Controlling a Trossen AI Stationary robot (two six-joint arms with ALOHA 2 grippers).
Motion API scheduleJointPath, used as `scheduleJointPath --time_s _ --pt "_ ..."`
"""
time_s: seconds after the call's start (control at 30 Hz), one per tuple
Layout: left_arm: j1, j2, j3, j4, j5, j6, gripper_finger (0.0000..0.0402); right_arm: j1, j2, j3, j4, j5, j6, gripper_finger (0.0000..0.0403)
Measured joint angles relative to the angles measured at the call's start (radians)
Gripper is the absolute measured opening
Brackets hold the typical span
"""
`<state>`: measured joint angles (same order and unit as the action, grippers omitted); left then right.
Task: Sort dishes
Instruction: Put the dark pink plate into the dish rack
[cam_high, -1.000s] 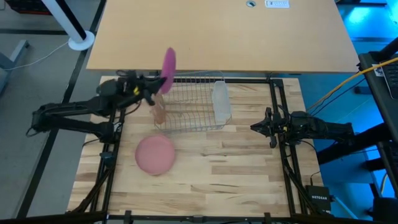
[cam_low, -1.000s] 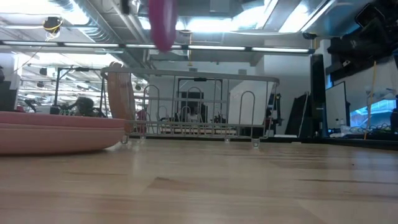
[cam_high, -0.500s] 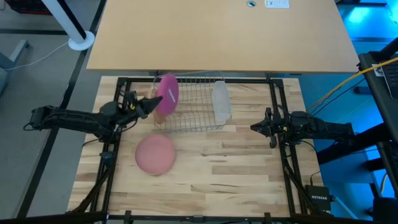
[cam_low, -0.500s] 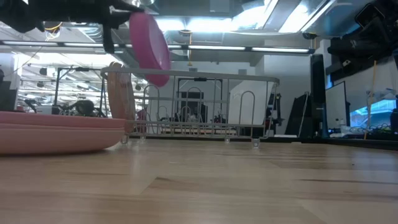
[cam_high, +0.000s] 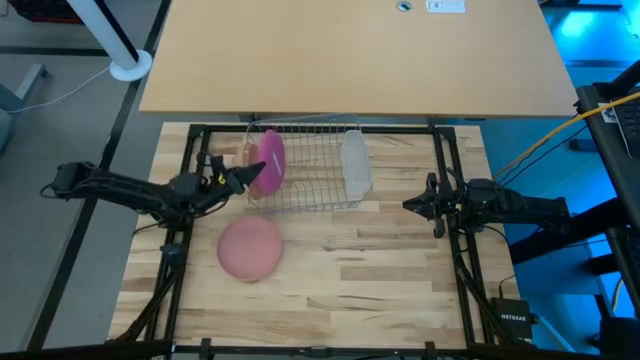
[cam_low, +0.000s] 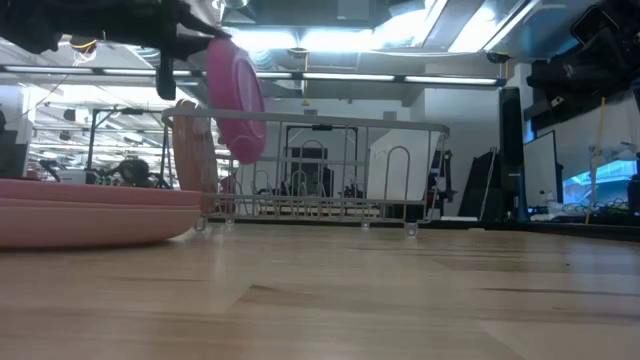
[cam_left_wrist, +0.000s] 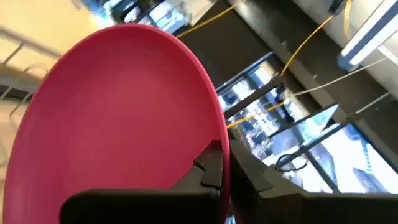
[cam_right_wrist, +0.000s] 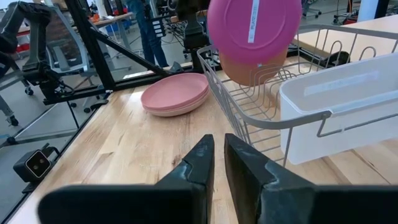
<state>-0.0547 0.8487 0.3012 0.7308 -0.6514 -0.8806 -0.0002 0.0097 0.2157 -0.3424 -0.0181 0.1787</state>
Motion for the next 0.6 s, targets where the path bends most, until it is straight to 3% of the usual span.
scheduleJointPath --time_s 0.27,0.6 --pt "0.002 0.092 0.0 0.027 -0.053 -0.073 0.0 0.0 0.0 0.0 -0.001 0.0 0.0 0.0044" --pt "0.002 0.091 0.0 0.021 -0.129 -0.082 0.0 0.0 0.0 0.0 -0.007 0.0 0.0 0.0044"
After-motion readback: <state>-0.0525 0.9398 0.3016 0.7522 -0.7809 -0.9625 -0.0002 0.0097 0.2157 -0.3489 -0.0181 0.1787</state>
